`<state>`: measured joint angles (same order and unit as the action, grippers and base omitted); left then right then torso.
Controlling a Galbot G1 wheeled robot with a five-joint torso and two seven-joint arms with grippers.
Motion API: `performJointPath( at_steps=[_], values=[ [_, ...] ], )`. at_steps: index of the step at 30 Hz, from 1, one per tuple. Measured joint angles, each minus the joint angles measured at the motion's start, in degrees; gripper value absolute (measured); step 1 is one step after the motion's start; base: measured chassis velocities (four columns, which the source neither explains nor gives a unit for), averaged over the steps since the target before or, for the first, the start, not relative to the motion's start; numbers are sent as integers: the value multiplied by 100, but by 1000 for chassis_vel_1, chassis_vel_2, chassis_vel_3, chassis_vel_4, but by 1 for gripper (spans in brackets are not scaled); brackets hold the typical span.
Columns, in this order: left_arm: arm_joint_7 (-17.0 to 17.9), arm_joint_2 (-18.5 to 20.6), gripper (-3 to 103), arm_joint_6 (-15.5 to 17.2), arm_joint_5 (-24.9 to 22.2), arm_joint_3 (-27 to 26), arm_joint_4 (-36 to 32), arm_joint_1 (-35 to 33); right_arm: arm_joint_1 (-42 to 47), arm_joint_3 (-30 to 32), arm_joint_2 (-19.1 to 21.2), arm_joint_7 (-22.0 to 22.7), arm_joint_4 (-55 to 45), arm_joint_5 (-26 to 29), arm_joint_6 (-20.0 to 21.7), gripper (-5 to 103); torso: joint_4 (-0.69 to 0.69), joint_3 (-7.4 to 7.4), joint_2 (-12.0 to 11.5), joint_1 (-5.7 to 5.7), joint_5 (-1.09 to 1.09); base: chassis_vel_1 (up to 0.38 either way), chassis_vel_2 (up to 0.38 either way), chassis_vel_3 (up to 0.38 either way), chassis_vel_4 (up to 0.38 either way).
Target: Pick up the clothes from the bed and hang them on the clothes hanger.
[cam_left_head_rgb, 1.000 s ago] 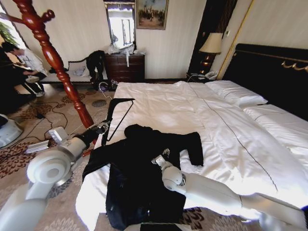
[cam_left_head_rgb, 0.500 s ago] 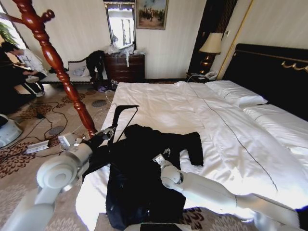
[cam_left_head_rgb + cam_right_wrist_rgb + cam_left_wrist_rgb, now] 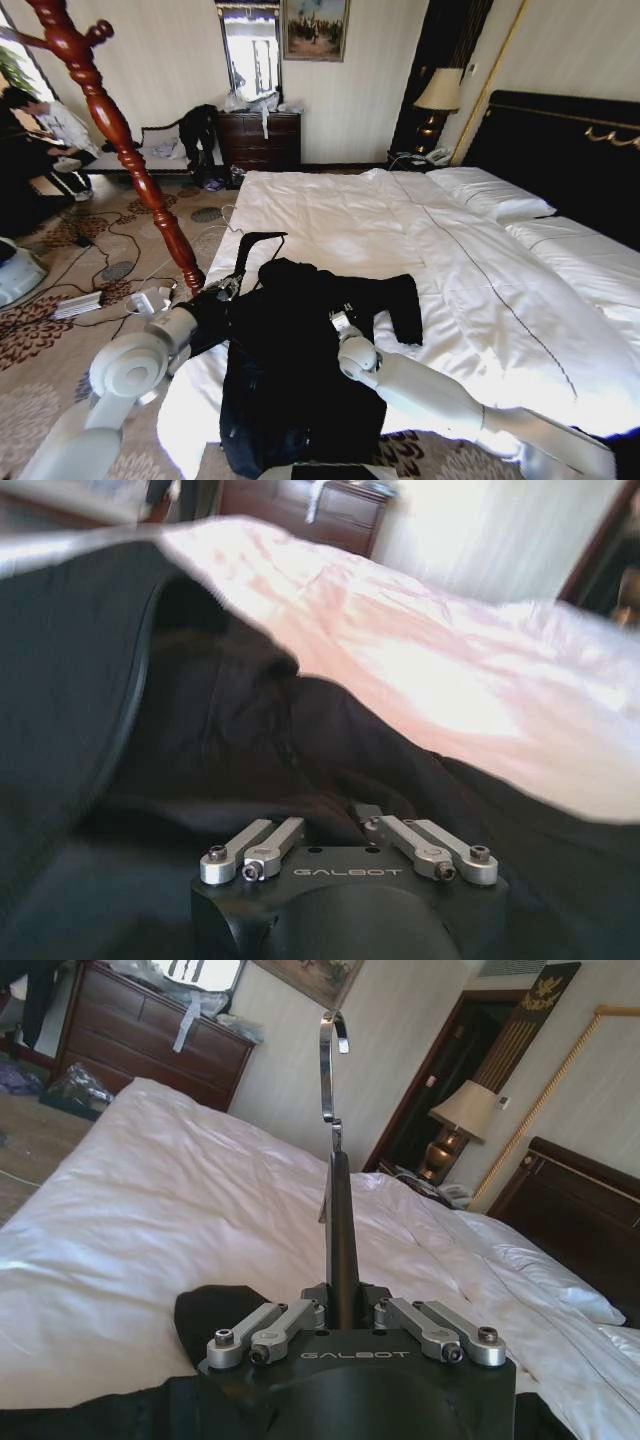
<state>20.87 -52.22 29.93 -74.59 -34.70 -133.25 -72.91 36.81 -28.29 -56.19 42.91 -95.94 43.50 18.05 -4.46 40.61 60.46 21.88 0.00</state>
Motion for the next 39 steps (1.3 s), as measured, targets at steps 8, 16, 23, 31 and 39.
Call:
performJointPath(
  at_steps=[8, 16, 23, 31, 39],
  values=[
    [-243, -136, 16, -92, -306, 277, 9, -89, 679, 1434, 34, -526, -500, 2038, -1022, 1, 2, 0, 0, 0, 0, 0, 0, 0, 0],
    [-602, 158, 16, -158, -293, 547, -89, -625, 1429, 2610, 63, -804, -605, 2584, -1229, 1, 5, 0, 0, 0, 1, 0, 0, 0, 0],
    [-724, 355, 16, -204, -204, 473, -570, -1248, 1715, 3268, 21, -761, -572, 2822, -1156, 1, 2, -1, 0, 0, 0, 0, 0, 0, 0],
    [-479, 359, 16, -228, -425, 197, -1016, -1600, 1776, 3427, -55, -760, -342, 2846, -1108, 1, 0, 0, 0, 0, 1, 0, 0, 0, 0],
    [-293, 227, 16, -125, -357, 438, -1021, -1890, 1655, 3536, -117, -758, -261, 2945, -1082, 1, 0, 0, 0, 0, -1, 0, 0, 0, 0]
  ],
)
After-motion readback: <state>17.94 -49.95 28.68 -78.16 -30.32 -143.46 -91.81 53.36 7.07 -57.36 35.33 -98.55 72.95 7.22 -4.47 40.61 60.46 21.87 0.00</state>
